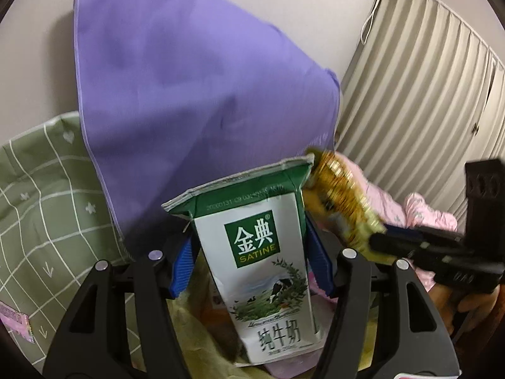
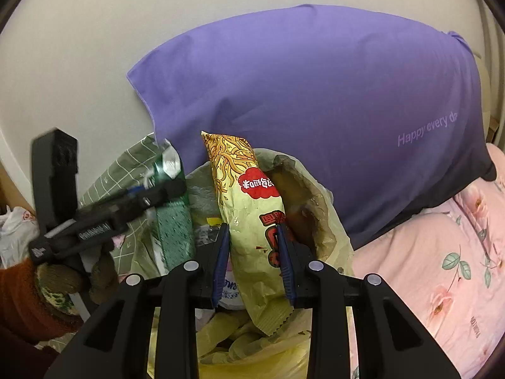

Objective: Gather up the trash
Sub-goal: 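Lower both items into the bin and open both tools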

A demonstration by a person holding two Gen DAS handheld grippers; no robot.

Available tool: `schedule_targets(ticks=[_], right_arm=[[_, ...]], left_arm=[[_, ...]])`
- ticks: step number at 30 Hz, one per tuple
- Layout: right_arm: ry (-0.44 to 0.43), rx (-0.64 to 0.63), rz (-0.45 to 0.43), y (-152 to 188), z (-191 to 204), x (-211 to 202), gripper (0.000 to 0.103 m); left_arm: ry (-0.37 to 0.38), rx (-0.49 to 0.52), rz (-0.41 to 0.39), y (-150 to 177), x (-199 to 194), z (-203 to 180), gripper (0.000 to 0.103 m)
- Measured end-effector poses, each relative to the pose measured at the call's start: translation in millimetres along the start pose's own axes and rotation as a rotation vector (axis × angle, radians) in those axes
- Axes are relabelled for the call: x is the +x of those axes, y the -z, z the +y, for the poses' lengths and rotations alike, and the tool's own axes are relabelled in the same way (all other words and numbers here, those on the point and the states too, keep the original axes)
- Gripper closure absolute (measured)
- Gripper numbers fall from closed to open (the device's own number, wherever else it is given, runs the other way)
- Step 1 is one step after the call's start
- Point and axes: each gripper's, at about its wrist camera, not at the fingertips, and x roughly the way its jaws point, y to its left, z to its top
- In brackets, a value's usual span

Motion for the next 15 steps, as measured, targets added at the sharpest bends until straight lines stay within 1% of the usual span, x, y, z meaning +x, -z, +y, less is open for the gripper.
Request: schedule_targets(ticks=[1, 4, 8, 11, 13, 15], right_arm=[[0.000, 0.002, 0.001, 0.4, -0.5, 0.2, 0.075], [0.006, -0.001, 0.010, 1.0, -1.0, 1.2, 0.074], [0.037, -0.024, 0.021, 1.2, -3.2, 8.5, 0.074], [0.049, -0.034, 0.010, 4.5, -1.8, 10.6, 0.073], [0.053, -0.034, 0.008, 6.8, -0.4, 10.5, 0.068], [0.064, -0.039, 0.007, 8.9, 0.8, 9.4, 0.067]], left_arm=[[0.003, 0.002, 0.014, 2.7, 3.5, 0.6, 0.045], [0.009, -0.004, 0.023, 2.1, 3.0, 1.9, 0.045], [0.009, 0.016, 0.051, -0.1, 4.6, 1.4, 0.044], [0.020, -0.003, 0.067, -2.4, 4.9, 2.2, 0.043], [0.022, -0.015, 0.073, -3.3, -0.1, 4.5, 0.042], [0.017, -0.021, 0.074, -4.0, -4.1, 4.1, 0.040]])
